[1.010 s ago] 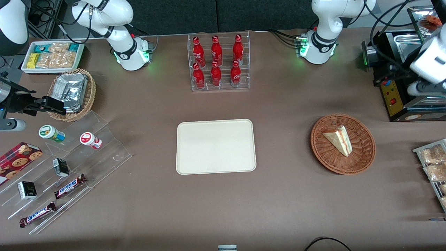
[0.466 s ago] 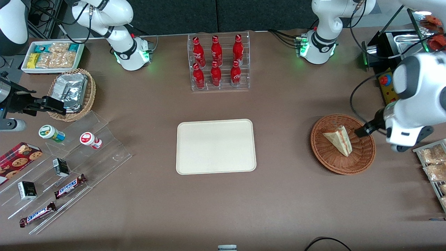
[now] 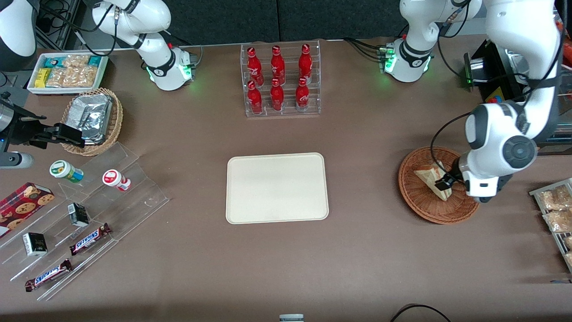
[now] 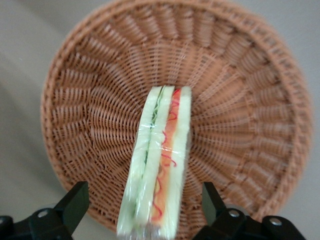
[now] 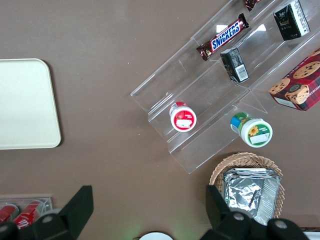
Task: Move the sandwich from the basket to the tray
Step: 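Lower the left gripper and close it on the wrapped sandwich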
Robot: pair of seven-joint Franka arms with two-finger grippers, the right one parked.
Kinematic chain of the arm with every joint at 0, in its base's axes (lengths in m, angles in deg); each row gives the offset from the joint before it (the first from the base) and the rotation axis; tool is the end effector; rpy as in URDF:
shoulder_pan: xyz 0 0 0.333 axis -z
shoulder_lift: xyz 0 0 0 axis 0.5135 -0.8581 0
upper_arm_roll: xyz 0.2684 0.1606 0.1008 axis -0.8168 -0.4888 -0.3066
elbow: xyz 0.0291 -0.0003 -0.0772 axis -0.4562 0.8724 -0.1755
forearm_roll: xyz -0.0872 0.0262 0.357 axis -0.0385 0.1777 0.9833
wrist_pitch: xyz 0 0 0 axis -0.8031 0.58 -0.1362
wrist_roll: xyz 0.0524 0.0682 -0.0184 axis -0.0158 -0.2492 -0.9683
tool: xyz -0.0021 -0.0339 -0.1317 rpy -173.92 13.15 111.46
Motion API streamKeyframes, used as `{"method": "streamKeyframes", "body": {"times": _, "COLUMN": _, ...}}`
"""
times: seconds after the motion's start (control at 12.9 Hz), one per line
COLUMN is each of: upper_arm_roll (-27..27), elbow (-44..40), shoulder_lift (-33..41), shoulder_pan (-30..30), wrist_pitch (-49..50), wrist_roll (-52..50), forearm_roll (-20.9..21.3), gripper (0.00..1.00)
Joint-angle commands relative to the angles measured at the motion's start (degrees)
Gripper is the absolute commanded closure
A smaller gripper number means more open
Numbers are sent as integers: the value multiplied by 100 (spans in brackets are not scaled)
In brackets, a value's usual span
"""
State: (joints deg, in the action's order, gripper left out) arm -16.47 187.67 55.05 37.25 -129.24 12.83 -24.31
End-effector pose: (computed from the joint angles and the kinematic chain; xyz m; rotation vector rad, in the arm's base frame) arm 0.5441 -0.0033 0.2736 -2.7949 -1.0929 0.2481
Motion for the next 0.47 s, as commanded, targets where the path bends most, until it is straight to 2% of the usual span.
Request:
{"method": "streamKeyframes", "body": {"times": 0.0, "upper_arm_roll": 4, "elbow": 68, "shoulder_lift": -276, "shoulder_pan": -3, "wrist_pitch": -271, "wrist_roll": -110, "forearm_roll": -35, "gripper": 0}}
{"method": "streamKeyframes", "body": {"times": 0.16, "upper_arm_roll": 4, "elbow": 173, "shoulder_lift": -522, "shoulder_pan": 6, "wrist_pitch": -639, "wrist_roll": -110, "forearm_roll": -35, "gripper": 3}}
{"method": "streamKeyframes", "body": {"times": 0.31, "upper_arm_roll": 4, "elbow": 270, "shoulder_lift": -628, "shoulder_pan": -3, "wrist_pitch": -887, "wrist_roll": -110, "forearm_roll": -35, "gripper": 85}}
{"method": "streamKeyframes", "body": {"times": 0.39, "upper_arm_roll": -4, "elbow": 253, "shoulder_lift": -541, "shoulder_pan": -3, "wrist_pitch": -800, "wrist_roll": -119, "forearm_roll": -35, "gripper": 100}}
